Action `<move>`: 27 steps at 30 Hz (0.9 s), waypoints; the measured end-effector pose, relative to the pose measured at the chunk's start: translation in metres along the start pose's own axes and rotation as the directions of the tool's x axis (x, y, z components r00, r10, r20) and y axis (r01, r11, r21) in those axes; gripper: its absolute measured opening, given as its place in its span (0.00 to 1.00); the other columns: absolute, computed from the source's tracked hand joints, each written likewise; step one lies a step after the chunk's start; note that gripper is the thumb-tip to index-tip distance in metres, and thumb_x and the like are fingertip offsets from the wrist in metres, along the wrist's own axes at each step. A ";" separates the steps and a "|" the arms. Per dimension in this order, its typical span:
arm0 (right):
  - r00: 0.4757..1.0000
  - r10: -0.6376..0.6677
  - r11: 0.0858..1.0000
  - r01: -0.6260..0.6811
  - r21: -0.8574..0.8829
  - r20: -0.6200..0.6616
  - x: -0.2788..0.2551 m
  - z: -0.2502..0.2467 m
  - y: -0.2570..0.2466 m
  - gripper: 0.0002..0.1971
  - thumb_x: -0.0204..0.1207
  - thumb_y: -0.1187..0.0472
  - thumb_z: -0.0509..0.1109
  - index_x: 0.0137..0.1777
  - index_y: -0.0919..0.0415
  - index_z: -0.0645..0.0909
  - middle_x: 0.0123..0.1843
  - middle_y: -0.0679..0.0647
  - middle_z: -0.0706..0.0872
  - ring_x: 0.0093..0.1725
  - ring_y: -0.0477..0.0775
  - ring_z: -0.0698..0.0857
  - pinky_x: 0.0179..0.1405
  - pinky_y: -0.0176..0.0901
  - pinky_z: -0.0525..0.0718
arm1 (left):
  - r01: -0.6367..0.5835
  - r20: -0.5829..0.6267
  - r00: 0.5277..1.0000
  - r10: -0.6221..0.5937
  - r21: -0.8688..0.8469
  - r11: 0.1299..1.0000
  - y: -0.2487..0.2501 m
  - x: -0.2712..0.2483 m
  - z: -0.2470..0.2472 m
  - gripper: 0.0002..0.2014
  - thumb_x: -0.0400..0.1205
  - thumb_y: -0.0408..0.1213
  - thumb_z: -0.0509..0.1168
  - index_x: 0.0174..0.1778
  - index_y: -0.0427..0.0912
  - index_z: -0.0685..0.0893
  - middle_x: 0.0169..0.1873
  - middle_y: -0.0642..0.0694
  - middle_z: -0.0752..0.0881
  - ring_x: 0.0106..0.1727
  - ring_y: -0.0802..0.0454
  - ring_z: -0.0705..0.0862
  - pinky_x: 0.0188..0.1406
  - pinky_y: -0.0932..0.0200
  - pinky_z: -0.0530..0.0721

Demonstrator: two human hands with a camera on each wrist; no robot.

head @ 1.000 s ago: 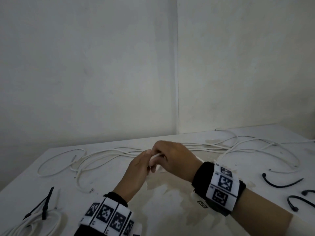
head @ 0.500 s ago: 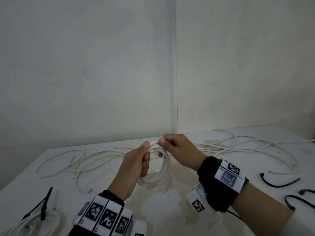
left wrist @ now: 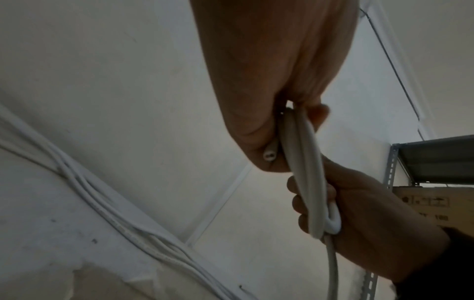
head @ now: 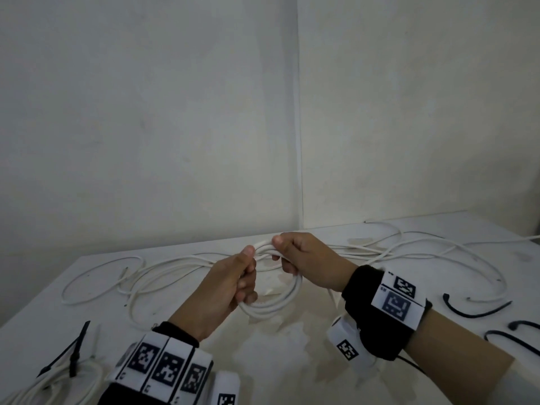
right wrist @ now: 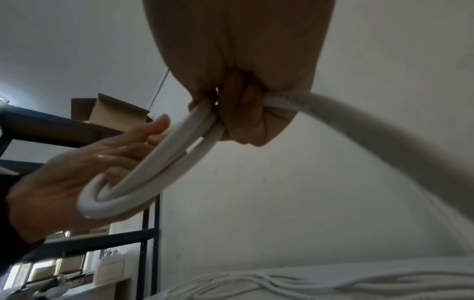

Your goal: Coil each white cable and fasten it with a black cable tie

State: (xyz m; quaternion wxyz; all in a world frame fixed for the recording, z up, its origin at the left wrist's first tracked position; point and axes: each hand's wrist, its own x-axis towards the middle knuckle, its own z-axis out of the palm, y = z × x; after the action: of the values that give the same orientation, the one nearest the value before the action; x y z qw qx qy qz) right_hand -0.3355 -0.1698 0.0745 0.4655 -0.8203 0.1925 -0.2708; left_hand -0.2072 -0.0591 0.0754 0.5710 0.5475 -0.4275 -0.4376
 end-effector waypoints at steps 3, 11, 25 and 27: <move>0.998 -0.029 0.999 0.027 -0.035 -0.049 0.001 0.005 0.004 0.17 0.84 0.53 0.53 0.34 0.55 0.74 0.23 0.48 0.71 0.21 0.39 0.68 0.25 0.32 0.67 | -0.016 -0.124 0.992 0.020 0.033 0.999 -0.002 0.003 0.007 0.20 0.85 0.44 0.55 0.26 0.43 0.65 0.16 0.53 0.61 0.17 0.58 0.58 0.18 0.65 0.64; 0.978 0.020 0.984 0.017 0.177 -0.207 -0.007 0.030 0.010 0.17 0.85 0.57 0.51 0.36 0.59 0.72 0.26 0.50 0.70 0.20 0.38 0.73 0.28 0.31 0.75 | -0.061 -0.300 0.951 0.077 0.063 0.996 -0.007 0.006 0.015 0.22 0.84 0.41 0.58 0.23 0.45 0.62 0.13 0.55 0.61 0.15 0.59 0.57 0.14 0.68 0.60; 0.989 0.069 0.982 -0.044 0.184 -0.132 -0.008 0.020 0.015 0.17 0.84 0.55 0.53 0.32 0.58 0.67 0.20 0.42 0.66 0.17 0.41 0.64 0.19 0.35 0.72 | 0.040 -0.034 0.999 -0.038 0.061 0.997 -0.015 0.001 0.008 0.19 0.86 0.46 0.52 0.29 0.42 0.66 0.15 0.53 0.66 0.17 0.57 0.65 0.30 0.61 0.75; 0.986 0.069 0.985 -0.044 0.165 -0.153 -0.010 0.019 0.016 0.18 0.84 0.55 0.53 0.32 0.58 0.67 0.22 0.46 0.65 0.17 0.41 0.65 0.19 0.35 0.72 | 0.047 -0.051 0.998 -0.043 0.071 0.996 -0.017 0.002 0.012 0.20 0.86 0.46 0.52 0.29 0.41 0.67 0.15 0.53 0.66 0.17 0.57 0.65 0.30 0.59 0.75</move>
State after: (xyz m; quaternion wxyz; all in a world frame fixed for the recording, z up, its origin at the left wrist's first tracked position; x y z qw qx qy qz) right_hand -0.3328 -0.1600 0.0498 0.5209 -0.7503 0.2295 -0.3362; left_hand -0.2194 -0.0641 0.0593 0.5514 0.5876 -0.4164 -0.4211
